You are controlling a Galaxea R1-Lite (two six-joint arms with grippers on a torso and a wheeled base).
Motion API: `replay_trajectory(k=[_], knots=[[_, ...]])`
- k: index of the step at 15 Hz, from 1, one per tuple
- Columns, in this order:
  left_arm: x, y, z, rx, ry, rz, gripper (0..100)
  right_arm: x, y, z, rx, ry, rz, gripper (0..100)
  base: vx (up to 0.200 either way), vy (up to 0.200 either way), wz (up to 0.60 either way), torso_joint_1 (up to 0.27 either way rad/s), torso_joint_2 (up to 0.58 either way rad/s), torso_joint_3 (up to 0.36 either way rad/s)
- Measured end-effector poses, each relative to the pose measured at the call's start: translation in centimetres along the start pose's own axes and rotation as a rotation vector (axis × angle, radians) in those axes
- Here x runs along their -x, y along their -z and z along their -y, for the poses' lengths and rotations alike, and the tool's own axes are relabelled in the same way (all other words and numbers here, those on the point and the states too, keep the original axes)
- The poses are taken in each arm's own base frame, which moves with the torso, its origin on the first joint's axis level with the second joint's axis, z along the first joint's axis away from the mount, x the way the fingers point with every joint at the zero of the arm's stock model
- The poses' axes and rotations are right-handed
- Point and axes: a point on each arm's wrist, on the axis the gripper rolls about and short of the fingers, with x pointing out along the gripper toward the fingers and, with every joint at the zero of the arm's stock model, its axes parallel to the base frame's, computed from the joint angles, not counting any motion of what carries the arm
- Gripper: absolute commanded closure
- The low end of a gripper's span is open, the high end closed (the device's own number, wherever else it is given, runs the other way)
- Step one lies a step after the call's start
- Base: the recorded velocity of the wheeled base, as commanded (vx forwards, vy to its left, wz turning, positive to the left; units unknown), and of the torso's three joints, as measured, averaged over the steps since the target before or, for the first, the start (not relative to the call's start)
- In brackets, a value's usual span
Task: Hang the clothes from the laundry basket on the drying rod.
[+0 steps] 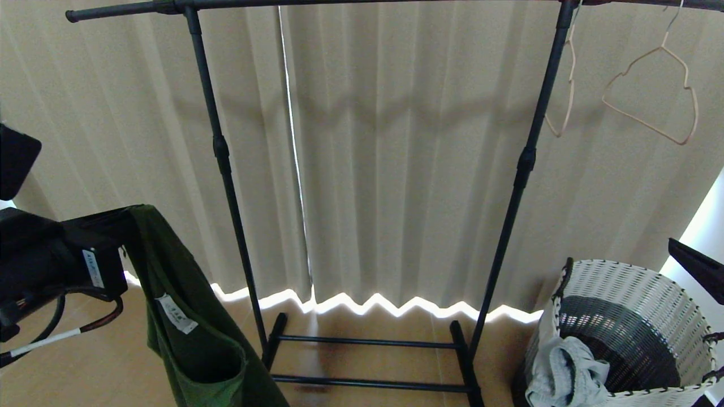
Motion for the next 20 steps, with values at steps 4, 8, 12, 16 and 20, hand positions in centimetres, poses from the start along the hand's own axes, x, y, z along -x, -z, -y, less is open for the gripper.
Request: replay_trajectory(k=[4,8,12,16,20], knots=[[0.1,0.3,0.1,-0.009,0.033,0.000,100,0.0,-0.2,0.1,-0.002,0.002,0.007,0,0.000,0.000,0.00,0.060,-0.25,-0.234],[0.8,0.1,0.1,-0.012,0.086,0.028,100,0.0,-0.1,0.0,-0.002,0.001,0.006,0,0.000,0.000,0.00,0.174,-0.52,-0.289],[0.9,0.6,-0.5,-0.013,0.048,0.012,100,0.0,-0.2,0.1,-0.003,0.001,0.007,0,0.000,0.000,0.00,0.185,-0.47,-0.286],[1.2,1.3,-0.6,-0.020,0.040,0.003,100,0.0,-0.3,0.1,-0.004,0.003,0.011,0,0.000,0.000,0.00,0.204,-0.47,-0.288],[1.3,1.4,-0.6,-0.040,0.035,0.007,100,0.1,-0.3,0.1,-0.004,0.004,0.014,0,0.000,0.000,0.00,0.140,-0.32,-0.178]])
